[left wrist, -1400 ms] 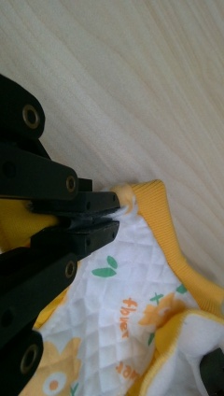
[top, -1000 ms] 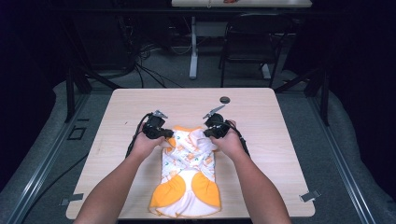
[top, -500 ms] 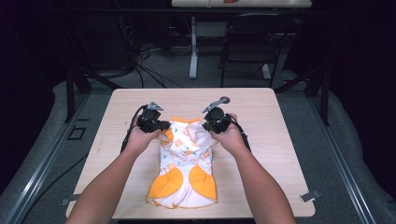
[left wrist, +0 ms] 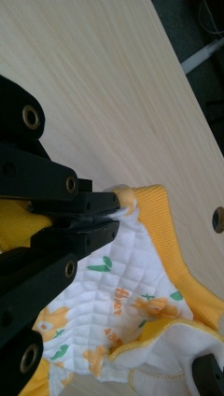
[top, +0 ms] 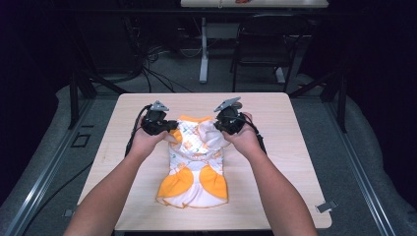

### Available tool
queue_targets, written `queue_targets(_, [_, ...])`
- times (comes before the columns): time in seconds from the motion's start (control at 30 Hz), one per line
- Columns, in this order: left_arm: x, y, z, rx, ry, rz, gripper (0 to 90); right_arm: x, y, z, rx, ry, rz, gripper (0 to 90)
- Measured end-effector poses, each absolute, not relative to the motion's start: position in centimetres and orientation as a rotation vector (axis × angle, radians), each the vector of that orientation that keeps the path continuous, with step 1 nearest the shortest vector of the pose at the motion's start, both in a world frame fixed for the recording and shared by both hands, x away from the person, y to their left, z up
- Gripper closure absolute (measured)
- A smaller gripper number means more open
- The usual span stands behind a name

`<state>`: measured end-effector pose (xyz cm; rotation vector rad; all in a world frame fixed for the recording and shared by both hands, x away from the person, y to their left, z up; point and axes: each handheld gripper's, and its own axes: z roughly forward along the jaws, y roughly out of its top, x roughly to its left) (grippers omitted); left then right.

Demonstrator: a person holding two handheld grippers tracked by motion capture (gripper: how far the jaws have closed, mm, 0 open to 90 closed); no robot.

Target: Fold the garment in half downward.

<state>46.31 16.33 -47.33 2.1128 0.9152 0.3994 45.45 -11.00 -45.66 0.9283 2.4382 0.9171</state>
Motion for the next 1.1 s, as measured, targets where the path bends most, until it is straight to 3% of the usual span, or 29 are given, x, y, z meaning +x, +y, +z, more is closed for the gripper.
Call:
queue_targets(0.33, [45.7, 16.3, -47.0, 2.096, 0.876, 0.430, 85.0, 44.7, -11.1, -45.3, 0.882, 2.428, 0.922, 87.7])
queue_targets(1.1, [42.5, 16.8, -49.2, 2.147, 0.804, 0.342, 85.1, 41.1, -11.7, -47.5, 0.781, 2.517, 0.888, 87.6])
